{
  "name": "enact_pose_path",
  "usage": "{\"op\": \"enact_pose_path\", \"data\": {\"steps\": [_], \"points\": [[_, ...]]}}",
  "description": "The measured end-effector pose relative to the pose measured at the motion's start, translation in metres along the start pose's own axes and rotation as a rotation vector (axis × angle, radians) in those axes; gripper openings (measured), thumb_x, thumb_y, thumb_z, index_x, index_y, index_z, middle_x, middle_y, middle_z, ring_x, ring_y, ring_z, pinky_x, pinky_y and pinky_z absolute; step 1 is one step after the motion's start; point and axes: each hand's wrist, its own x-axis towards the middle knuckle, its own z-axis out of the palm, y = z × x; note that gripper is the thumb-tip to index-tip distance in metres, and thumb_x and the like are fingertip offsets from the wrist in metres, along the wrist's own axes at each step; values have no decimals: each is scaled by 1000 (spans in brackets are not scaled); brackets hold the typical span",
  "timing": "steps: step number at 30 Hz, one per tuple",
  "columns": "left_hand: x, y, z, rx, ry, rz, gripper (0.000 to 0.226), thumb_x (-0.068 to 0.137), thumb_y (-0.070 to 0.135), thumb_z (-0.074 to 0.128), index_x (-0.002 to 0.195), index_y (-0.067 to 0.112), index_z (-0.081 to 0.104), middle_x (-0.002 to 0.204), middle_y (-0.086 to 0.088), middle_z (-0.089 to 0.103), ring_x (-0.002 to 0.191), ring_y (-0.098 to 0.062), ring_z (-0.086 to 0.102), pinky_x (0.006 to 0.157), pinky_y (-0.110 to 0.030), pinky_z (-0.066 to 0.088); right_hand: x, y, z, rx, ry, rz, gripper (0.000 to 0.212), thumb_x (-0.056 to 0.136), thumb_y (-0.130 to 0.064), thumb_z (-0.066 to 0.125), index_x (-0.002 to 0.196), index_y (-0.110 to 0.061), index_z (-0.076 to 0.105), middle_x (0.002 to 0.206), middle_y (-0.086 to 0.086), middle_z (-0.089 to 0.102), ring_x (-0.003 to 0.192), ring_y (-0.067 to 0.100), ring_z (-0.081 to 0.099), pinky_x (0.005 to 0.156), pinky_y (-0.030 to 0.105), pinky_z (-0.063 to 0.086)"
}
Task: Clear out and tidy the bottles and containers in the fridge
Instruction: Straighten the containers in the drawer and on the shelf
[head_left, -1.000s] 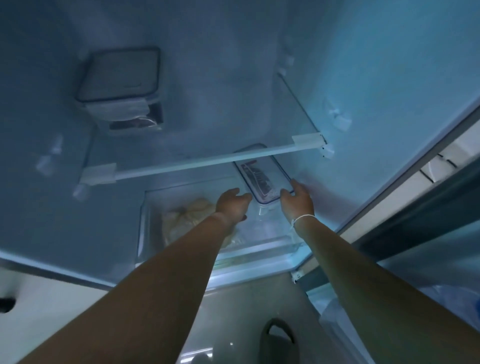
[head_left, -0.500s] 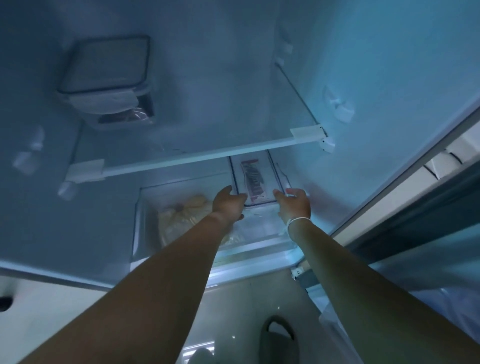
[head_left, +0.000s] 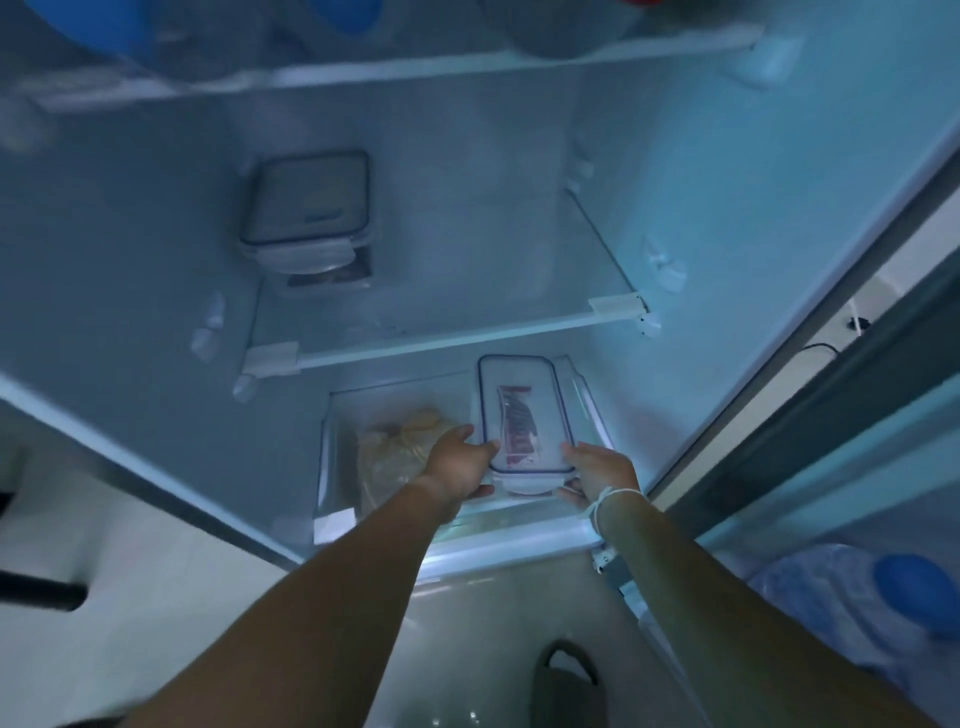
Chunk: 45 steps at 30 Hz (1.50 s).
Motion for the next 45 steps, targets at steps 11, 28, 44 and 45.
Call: {"op": "enact_pose_path", "data": {"steps": [11,28,44,45], "points": [[-97,-2,-41,-7,-36,27,54,94,18,53,144,9,34,149,-17,39,129,-36,48,48,-18,53,-104,-1,-8,-218,-18,-107,7,89,-10,59,92,-4,56,77,12,56,56,18,48,40,22,49],[-193,20,-90,18,-73,179,53,93,18,53,141,2,38,148,-19,41,104,-35,58,42,-17,51,-230,3,5,-180,-5,-336,10,86,-19,61,88,-11,55,97,13,54,92,31,52,96,54,48],[-197,95,-104,201,49,378,55,96,30,46,145,11,33,148,-12,41,121,-35,53,86,-36,52,-227,-51,38,138,-77,-343,33,94,-13,50,126,-3,53,115,16,56,87,29,55,79,48,54],[-193,101,-105,233,69,399,53,96,32,45,144,11,35,147,-12,42,124,-35,52,92,-37,51,-222,-56,40,133,-73,-348,33,94,-14,50,126,-3,53,115,15,55,90,30,55,79,48,54]]}}
